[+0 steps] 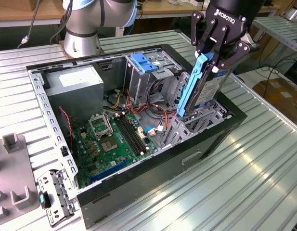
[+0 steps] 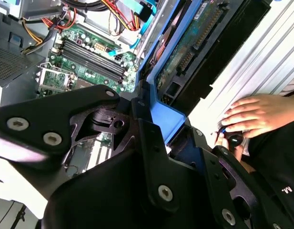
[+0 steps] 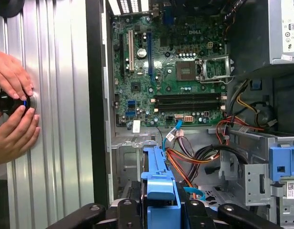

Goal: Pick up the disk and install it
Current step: 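Insert the disk into the insertion slot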

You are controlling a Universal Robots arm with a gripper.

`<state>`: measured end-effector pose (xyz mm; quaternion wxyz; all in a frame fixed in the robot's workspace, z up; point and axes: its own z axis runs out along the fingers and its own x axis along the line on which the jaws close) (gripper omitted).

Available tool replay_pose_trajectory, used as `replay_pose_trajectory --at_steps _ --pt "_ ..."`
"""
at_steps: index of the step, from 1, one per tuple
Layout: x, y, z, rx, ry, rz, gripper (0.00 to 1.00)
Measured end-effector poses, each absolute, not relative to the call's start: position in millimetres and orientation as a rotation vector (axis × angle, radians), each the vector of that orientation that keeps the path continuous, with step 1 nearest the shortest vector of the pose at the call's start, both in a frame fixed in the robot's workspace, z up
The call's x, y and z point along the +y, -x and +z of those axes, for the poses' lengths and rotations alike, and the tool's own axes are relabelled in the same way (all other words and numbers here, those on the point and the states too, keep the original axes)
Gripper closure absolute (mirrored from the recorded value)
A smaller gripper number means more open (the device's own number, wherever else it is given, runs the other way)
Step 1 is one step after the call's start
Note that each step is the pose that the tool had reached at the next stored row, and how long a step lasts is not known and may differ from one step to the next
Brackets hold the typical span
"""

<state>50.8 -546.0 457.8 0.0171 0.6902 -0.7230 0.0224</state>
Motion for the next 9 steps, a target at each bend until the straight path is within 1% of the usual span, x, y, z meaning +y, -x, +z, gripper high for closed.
replay_pose_trajectory --at_steps 9 --pt "-548.7 -53.5 451.4 -2.247 -2.145 0.07 0.63"
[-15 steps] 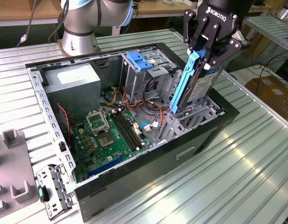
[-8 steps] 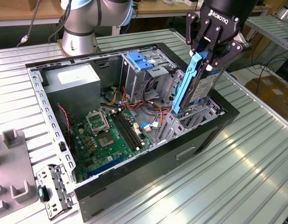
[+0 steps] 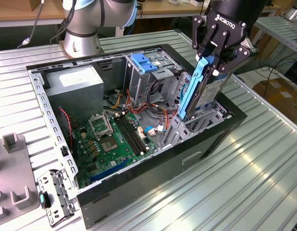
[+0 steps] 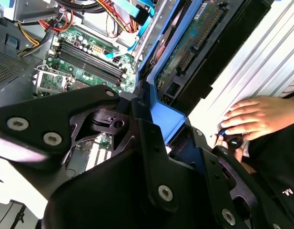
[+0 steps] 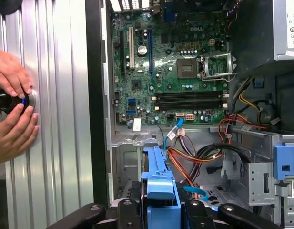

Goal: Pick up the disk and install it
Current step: 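Insert the disk into the insertion slot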

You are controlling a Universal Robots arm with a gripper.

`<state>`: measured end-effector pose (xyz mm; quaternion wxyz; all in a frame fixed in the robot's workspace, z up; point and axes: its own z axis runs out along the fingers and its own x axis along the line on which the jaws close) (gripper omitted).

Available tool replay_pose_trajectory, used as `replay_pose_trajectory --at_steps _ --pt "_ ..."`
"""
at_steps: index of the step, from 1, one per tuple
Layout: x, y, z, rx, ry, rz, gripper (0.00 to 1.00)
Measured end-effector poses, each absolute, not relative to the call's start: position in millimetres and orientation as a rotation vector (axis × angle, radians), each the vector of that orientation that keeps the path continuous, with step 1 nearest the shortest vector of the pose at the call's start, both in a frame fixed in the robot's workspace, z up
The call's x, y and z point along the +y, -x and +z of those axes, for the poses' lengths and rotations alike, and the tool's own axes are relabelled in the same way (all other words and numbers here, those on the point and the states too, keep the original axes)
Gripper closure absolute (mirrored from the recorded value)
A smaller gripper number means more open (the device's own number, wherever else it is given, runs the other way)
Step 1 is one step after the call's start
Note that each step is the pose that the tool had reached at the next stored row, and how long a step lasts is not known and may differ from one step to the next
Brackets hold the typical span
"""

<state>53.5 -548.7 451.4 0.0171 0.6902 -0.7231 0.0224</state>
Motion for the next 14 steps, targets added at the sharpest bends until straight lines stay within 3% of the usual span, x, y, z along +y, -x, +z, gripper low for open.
replay_pose_trajectory --at_steps 14 --pt "-553.0 -53.6 449.6 -2.258 -2.156 0.045 0.63"
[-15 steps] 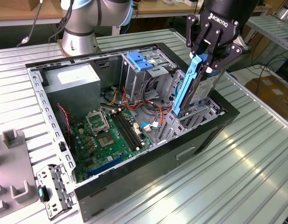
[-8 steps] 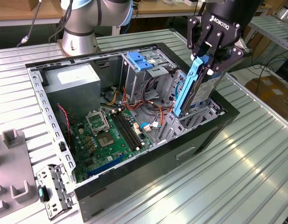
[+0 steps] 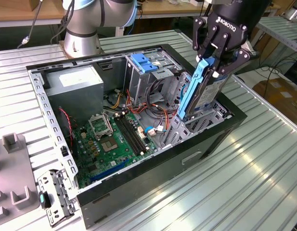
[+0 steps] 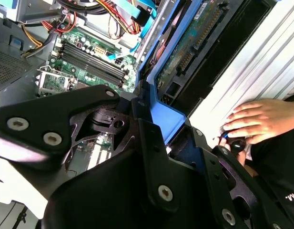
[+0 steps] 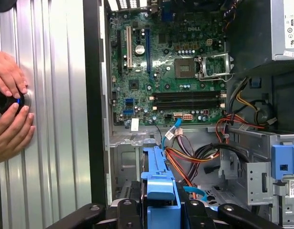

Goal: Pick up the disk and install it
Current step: 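Insert the disk into the insertion slot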

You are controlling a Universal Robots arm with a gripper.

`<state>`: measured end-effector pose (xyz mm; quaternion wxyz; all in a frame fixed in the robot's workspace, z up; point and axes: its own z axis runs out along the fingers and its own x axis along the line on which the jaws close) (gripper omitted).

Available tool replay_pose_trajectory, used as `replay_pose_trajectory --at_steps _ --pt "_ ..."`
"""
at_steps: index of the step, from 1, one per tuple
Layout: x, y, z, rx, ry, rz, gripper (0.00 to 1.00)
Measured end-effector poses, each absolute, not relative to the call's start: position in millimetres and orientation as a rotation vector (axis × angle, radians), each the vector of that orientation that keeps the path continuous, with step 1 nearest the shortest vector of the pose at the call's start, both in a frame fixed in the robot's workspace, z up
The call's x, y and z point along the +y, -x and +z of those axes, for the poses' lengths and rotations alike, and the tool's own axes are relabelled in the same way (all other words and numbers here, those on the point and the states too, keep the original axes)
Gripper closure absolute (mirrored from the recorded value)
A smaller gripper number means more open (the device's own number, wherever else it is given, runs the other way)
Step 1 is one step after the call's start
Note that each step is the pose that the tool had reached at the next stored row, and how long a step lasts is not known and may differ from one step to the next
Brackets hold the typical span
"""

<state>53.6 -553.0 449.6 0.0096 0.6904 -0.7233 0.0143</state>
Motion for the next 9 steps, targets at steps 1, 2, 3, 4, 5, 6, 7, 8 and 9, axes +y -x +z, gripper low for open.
replay_pose_trajectory --at_steps 1,2,3,4,5,6,7,8,9 --pt "-553.9 -53.6 449.2 -2.258 -2.156 0.045 0.63" --pt "-554.5 -53.6 449.1 -2.258 -2.156 0.045 0.63" --pt "-555.1 -53.5 448.6 -2.258 -2.156 0.045 0.63" --pt "-555.5 -53.5 448.4 -2.258 -2.156 0.045 0.63" --pt "-556.0 -53.6 448.0 -2.258 -2.156 0.045 0.63" --pt "-556.3 -53.6 447.5 -2.258 -2.155 0.045 0.63" --pt "-556.5 -53.5 447.1 -2.258 -2.155 0.044 0.63" --pt "-556.6 -53.5 446.6 -2.258 -2.155 0.044 0.63" --pt "-556.8 -53.6 446.2 -2.258 -2.155 0.044 0.63"
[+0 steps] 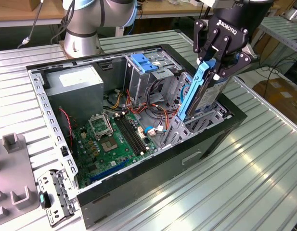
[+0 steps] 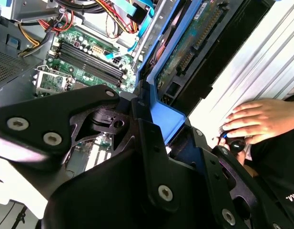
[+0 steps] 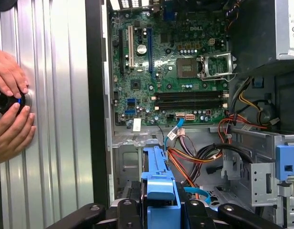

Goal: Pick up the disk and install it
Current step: 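Insert the disk into the insertion slot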

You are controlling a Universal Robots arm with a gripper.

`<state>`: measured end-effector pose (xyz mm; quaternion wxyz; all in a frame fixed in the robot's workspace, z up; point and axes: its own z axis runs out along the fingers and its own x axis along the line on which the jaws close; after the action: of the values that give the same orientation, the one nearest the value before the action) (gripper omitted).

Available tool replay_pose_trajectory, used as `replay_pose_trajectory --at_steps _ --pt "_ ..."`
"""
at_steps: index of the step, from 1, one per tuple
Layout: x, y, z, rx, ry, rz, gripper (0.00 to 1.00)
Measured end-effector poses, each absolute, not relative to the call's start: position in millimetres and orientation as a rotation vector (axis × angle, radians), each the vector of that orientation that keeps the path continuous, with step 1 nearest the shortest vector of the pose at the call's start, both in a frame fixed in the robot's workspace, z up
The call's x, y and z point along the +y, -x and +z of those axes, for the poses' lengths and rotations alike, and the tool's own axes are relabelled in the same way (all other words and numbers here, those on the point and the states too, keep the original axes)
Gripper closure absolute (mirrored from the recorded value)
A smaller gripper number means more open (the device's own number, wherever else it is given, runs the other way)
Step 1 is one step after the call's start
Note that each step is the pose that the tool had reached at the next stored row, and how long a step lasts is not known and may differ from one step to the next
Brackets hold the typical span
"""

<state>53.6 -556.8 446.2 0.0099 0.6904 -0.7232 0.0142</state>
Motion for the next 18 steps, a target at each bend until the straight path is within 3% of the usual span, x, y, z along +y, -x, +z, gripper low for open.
replay_pose_trajectory --at_steps 18 --pt "-557.9 -53.6 446.0 -2.233 -2.194 0.03 0.63"
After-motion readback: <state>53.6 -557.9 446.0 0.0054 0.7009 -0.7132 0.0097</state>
